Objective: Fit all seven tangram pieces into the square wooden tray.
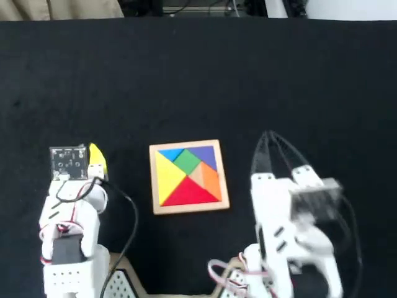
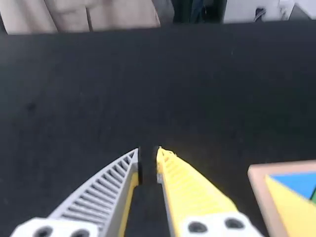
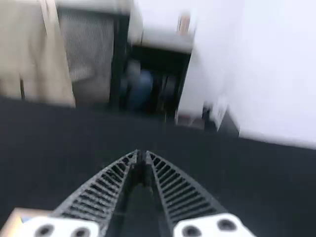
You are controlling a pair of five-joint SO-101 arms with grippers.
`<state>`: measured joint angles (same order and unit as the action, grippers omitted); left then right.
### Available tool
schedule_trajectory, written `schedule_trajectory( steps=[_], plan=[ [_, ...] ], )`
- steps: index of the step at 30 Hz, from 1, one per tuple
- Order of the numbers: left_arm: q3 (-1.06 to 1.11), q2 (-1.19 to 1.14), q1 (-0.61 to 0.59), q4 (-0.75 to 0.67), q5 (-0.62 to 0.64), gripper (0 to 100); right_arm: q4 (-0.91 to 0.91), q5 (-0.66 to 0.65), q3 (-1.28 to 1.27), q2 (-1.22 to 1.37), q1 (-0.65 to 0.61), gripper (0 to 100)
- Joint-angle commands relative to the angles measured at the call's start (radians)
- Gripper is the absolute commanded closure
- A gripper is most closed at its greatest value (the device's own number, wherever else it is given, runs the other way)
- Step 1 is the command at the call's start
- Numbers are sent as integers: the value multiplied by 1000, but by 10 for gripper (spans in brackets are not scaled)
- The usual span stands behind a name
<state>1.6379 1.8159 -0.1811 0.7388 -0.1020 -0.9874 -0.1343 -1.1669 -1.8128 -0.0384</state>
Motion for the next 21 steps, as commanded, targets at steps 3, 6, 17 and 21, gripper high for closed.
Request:
schedule_trajectory(
  steps=[3, 6, 17, 21],
  plan=[
    [62, 3, 13, 11, -3, 925, 126, 3, -381, -62, 15, 986],
    [62, -5, 13, 60, -3, 924, 206, 6, -524, -56, 18, 986],
    [62, 0, 15, 219, 2, 923, 164, 9, -518, -48, 230, 986],
    [62, 2, 13, 288, 2, 923, -9, 3, -518, -48, 181, 986]
  ],
)
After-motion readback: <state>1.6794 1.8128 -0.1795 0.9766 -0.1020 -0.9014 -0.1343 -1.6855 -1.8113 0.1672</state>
